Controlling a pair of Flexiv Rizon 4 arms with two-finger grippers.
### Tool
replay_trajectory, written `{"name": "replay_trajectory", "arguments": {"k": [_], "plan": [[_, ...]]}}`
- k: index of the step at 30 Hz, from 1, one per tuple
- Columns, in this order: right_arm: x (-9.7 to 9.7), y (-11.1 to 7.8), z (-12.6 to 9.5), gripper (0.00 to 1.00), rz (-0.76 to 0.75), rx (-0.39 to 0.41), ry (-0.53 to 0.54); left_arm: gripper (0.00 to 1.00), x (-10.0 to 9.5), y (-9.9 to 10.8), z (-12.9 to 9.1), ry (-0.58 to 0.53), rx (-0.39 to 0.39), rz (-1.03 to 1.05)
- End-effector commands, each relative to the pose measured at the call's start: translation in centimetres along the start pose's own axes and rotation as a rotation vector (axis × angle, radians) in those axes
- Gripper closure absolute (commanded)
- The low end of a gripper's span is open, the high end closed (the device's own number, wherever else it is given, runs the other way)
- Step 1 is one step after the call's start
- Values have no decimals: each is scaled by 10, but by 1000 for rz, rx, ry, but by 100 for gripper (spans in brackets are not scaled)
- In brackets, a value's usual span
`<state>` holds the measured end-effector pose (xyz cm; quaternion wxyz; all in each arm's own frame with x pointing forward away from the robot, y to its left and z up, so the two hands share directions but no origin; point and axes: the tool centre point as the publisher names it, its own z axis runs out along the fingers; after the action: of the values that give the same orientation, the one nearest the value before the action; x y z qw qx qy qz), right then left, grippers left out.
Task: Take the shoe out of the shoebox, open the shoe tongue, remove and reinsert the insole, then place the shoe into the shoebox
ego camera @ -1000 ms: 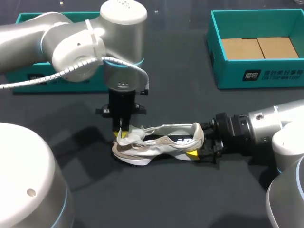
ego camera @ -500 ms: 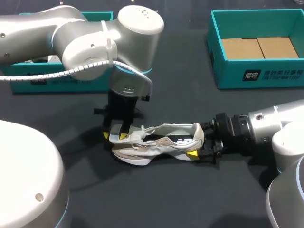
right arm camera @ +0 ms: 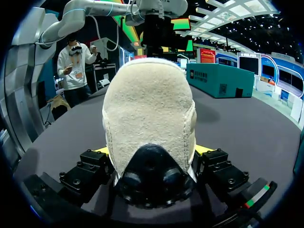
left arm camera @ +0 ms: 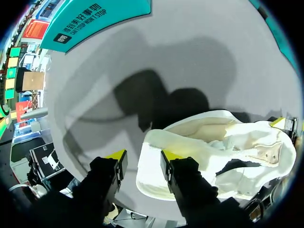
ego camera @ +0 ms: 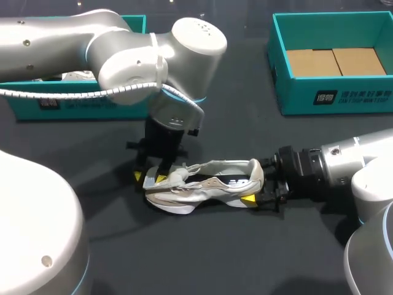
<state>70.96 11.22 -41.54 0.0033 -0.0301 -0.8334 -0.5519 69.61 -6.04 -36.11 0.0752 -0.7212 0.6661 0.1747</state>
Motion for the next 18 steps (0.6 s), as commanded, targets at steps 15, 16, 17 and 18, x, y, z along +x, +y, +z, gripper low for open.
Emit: {"name": "replay_trajectory", "arguments": {"k": [15, 16, 17, 18], "plan": [[0, -1, 2, 100, 0, 3, 0, 53, -26, 15, -91, 286, 186, 169], [0, -1, 2, 100, 0, 3, 0, 53, -24, 15, -96, 295, 196, 186], [0, -1, 2, 100, 0, 3, 0, 53, -23, 15, -100, 303, 209, 199], [0, -1, 2, 100, 0, 3, 0, 53, -21, 16, -105, 308, 224, 216]]}}
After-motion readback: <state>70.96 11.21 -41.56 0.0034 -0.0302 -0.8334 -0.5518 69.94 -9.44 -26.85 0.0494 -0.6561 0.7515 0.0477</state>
